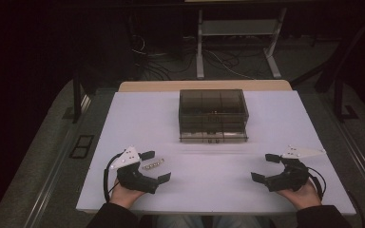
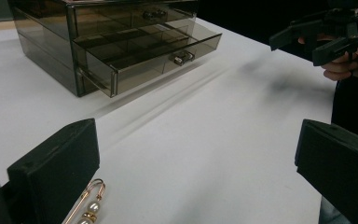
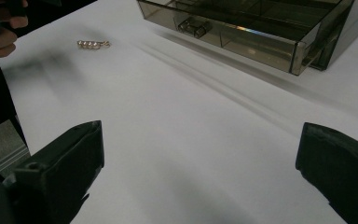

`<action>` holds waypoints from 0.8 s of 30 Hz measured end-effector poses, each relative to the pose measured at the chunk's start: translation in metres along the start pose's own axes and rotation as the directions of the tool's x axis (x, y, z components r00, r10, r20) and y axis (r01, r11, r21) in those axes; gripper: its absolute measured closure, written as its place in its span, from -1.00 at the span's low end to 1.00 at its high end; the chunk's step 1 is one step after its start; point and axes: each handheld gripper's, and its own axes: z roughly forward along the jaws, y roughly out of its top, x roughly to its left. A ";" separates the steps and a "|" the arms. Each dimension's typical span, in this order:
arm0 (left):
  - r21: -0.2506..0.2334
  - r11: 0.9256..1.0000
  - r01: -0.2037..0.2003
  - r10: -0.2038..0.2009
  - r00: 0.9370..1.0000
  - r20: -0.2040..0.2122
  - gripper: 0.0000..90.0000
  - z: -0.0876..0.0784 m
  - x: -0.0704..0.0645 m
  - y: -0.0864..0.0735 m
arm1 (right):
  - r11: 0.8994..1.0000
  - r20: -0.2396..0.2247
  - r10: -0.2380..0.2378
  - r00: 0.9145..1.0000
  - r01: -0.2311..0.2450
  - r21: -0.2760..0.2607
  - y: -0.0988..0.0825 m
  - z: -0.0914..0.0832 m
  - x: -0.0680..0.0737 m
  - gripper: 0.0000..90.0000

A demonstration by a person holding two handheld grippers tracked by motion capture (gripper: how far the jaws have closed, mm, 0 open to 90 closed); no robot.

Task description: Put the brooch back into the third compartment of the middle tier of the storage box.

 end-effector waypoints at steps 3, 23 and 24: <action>0.000 1.000 -0.001 0.001 1.000 -0.005 -1.00 0.000 0.000 0.000 | 1.000 -0.004 -0.002 1.000 0.002 0.000 0.000 0.000 0.000 -0.99; 0.059 0.998 -0.007 0.007 1.000 0.006 -1.00 0.007 -0.003 0.002 | 1.000 0.004 0.014 1.000 -0.014 0.009 -0.002 0.000 -0.002 -0.99; 0.071 0.997 -0.011 0.010 1.000 0.008 -1.00 0.007 -0.003 0.003 | 1.000 0.004 0.014 1.000 -0.014 0.009 -0.002 0.000 -0.002 -0.99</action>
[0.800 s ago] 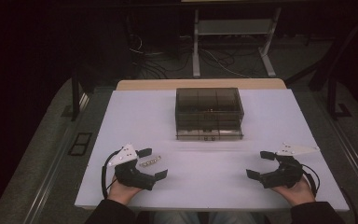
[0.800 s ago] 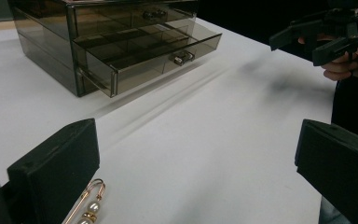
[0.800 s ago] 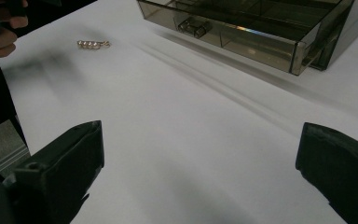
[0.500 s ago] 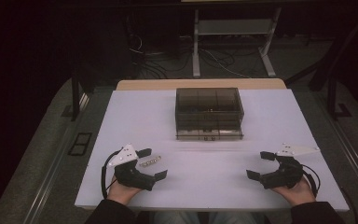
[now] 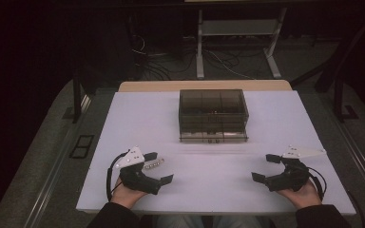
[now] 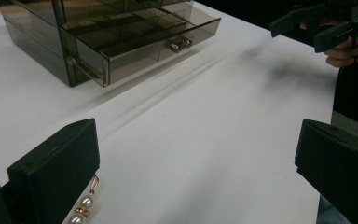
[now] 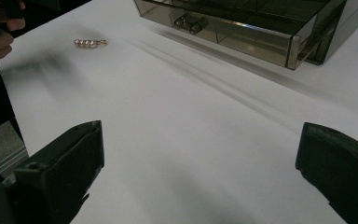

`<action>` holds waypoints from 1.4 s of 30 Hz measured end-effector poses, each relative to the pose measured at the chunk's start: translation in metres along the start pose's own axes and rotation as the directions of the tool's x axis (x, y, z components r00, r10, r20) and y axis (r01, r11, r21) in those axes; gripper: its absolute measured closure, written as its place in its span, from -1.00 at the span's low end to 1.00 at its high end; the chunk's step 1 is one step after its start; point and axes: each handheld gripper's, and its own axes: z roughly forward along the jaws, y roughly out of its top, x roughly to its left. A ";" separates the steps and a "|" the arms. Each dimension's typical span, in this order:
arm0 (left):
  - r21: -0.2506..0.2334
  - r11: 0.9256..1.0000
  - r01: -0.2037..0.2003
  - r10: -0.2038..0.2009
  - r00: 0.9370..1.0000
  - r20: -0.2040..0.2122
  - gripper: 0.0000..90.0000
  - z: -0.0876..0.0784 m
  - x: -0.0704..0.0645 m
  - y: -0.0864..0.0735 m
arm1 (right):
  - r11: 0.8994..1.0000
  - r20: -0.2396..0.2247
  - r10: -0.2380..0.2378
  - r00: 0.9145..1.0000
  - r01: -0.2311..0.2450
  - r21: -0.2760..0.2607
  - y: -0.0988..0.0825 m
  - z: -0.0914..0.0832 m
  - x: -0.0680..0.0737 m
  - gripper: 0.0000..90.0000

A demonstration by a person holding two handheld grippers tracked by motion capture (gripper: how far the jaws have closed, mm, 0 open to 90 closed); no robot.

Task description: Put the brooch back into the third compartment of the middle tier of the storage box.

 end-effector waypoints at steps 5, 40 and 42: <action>0.012 1.000 -0.005 0.005 1.000 -0.001 -1.00 0.000 0.000 0.003 | 1.000 0.004 0.005 1.000 -0.005 -0.002 0.000 -0.001 -0.001 -0.99; 0.177 0.983 -0.052 0.051 0.999 0.014 -1.00 -0.012 0.024 0.043 | 1.000 0.002 -0.001 1.000 0.001 0.011 -0.001 -0.001 0.000 -0.99; 0.187 0.981 -0.057 0.056 0.998 0.012 -1.00 -0.012 0.027 0.046 | 1.000 0.003 -0.004 1.000 0.004 0.014 -0.001 -0.001 0.000 -0.99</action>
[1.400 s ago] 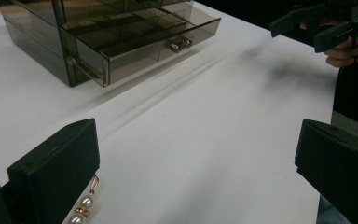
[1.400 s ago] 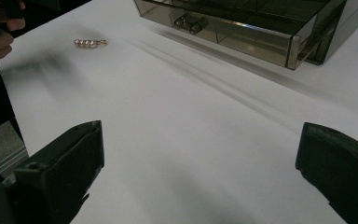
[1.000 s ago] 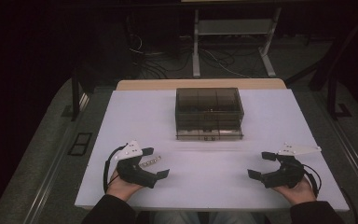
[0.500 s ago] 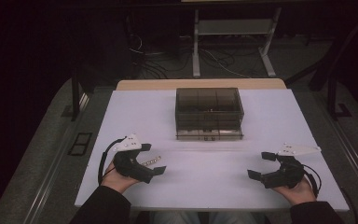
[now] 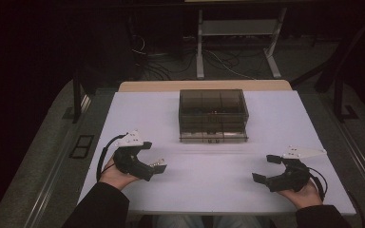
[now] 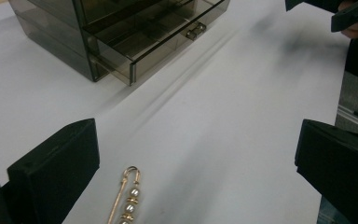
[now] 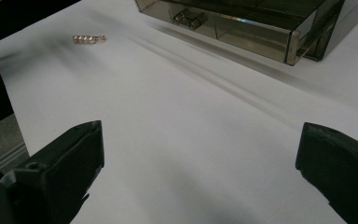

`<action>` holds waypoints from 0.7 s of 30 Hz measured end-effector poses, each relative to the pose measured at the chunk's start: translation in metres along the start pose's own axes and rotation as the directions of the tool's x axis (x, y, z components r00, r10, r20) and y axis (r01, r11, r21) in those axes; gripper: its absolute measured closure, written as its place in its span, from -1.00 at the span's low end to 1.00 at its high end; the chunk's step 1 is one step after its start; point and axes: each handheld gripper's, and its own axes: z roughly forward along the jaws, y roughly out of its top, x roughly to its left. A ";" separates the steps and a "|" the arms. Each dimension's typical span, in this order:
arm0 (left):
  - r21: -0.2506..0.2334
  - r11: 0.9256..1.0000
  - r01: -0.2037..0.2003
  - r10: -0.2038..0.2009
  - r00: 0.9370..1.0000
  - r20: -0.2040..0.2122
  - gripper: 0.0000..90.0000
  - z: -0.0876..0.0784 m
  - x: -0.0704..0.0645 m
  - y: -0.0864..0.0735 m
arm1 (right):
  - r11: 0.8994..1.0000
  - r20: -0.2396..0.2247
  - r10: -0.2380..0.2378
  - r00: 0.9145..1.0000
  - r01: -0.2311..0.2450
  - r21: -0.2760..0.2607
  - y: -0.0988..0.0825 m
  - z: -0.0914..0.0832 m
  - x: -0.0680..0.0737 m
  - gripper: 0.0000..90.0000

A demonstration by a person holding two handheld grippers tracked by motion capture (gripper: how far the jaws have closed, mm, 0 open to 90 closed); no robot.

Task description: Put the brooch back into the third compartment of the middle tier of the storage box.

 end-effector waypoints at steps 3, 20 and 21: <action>0.016 1.000 -0.004 0.004 1.000 0.002 -1.00 0.000 0.006 0.003 | 1.000 0.001 -0.002 1.000 0.002 0.001 0.000 0.000 0.000 -0.99; 0.101 0.995 -0.014 0.014 1.000 -0.003 -1.00 0.006 0.024 0.013 | 1.000 0.004 -0.009 1.000 0.009 0.008 0.000 0.000 0.000 -0.99; 0.105 0.994 -0.013 0.013 1.000 -0.003 -1.00 0.007 0.025 0.013 | 1.000 0.004 -0.008 1.000 0.008 0.008 0.000 0.000 0.000 -0.99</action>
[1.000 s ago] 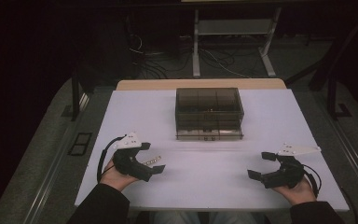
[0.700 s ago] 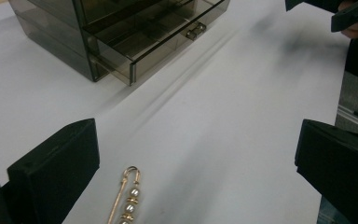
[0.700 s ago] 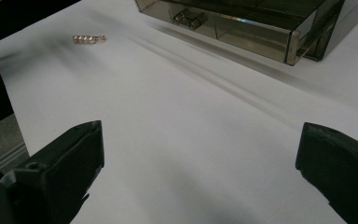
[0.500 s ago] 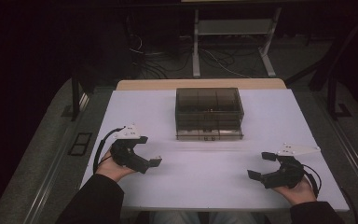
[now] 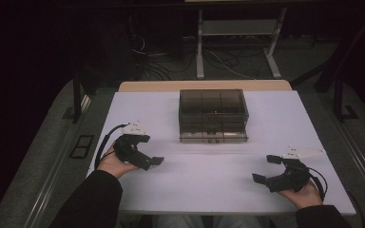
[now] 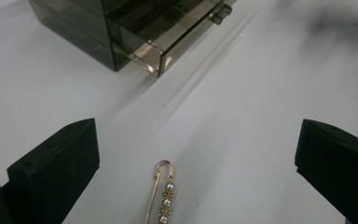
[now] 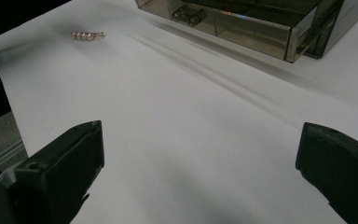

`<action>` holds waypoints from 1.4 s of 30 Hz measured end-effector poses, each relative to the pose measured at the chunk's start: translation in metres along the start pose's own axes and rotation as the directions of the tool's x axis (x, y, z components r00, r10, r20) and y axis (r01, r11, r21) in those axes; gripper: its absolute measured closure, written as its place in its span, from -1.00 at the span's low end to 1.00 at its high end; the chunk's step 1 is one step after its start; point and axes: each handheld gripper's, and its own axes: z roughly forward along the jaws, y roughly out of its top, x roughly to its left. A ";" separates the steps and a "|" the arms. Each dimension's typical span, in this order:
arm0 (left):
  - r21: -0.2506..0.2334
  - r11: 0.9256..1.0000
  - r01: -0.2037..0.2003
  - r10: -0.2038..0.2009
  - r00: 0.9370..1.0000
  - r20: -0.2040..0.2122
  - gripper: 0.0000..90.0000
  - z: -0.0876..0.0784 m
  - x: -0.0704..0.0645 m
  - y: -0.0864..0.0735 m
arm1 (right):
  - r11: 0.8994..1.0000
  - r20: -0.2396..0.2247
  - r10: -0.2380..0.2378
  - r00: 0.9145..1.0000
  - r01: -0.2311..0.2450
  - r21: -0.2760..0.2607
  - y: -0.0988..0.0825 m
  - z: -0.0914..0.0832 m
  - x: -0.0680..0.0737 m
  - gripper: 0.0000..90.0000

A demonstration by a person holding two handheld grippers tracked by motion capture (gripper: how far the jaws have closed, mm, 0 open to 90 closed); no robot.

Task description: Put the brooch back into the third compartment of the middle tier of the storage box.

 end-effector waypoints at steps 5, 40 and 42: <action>0.008 1.000 -0.004 0.004 1.000 0.009 -1.00 0.005 0.008 0.002 | 1.000 -0.002 0.001 1.000 -0.001 0.004 0.000 0.000 0.000 -0.99; 0.282 0.958 -0.060 0.042 0.997 0.069 -0.78 0.040 0.020 -0.013 | 1.000 0.007 0.002 1.000 -0.002 0.012 -0.001 0.001 0.000 -0.99; 0.285 0.956 -0.062 0.046 0.997 0.061 -0.69 0.040 0.020 -0.015 | 1.000 0.008 0.002 1.000 -0.002 0.013 -0.001 0.001 0.000 -0.99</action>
